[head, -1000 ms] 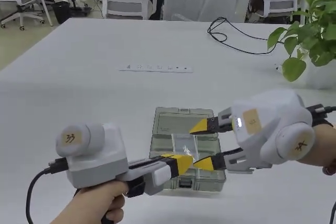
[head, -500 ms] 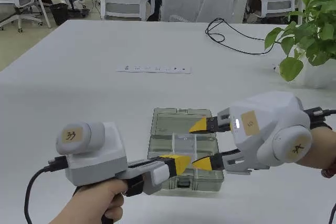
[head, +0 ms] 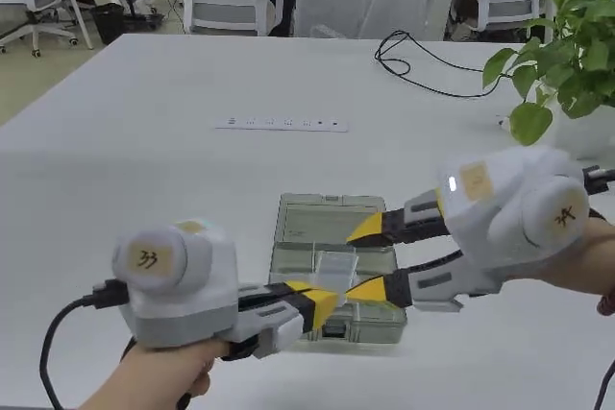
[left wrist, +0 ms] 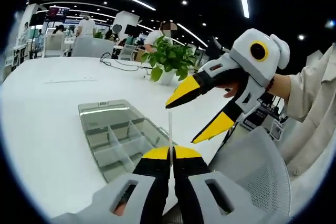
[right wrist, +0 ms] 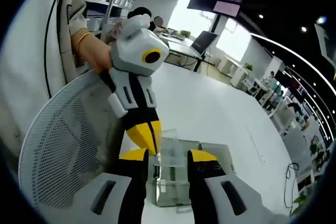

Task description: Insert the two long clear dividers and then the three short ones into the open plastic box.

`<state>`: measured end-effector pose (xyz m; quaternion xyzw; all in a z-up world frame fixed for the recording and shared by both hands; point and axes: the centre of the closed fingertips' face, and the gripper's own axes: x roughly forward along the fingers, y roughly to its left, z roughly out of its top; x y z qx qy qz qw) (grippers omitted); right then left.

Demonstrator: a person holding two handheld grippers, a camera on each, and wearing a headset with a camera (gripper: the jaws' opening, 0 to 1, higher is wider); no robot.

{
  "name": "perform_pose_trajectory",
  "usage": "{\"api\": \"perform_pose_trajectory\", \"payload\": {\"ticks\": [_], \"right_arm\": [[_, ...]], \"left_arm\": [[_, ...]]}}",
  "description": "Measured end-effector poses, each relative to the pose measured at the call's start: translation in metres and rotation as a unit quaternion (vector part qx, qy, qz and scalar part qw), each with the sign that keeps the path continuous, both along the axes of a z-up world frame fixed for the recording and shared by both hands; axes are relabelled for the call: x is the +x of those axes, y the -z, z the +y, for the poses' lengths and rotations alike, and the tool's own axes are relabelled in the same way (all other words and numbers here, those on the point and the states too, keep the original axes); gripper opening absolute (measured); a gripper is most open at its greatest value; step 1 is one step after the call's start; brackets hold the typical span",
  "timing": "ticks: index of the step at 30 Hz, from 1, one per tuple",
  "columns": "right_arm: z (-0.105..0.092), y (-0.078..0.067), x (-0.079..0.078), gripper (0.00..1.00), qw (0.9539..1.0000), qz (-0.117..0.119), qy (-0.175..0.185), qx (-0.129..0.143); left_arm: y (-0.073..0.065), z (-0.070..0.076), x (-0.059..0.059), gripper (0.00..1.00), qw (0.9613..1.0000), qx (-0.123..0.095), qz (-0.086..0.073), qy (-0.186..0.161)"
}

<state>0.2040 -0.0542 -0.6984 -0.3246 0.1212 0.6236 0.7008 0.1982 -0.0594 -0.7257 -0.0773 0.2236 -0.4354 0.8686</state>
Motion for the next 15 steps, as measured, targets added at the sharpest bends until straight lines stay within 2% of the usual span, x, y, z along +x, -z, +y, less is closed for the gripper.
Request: {"api": "perform_pose_trajectory", "payload": {"ticks": [1,2,3,8,13,15], "right_arm": [[0.001,0.000,-0.001,0.31,1.0000,0.005,0.001,0.002],[0.001,-0.001,-0.002,0.31,1.0000,0.007,-0.001,0.004],[0.002,-0.002,-0.002,0.31,0.9999,0.010,-0.002,0.006],[0.006,-0.005,-0.013,0.29,0.9992,0.027,-0.027,0.009],[0.007,-0.002,-0.022,0.25,0.9977,0.045,-0.050,0.000],[0.007,0.000,-0.025,0.24,0.9969,0.051,-0.059,-0.003]], "left_arm": [[0.000,0.000,0.000,0.00,1.0000,0.005,-0.006,0.002],[0.002,0.002,0.000,0.00,0.9994,0.025,-0.019,0.011],[0.003,0.001,-0.001,0.00,0.9988,0.036,-0.027,0.018],[0.005,-0.001,-0.008,0.00,0.9950,0.067,-0.053,0.050],[0.006,-0.003,-0.015,0.00,0.9908,0.082,-0.075,0.077],[0.006,-0.004,-0.018,0.00,0.9875,0.093,-0.087,0.092]]}}
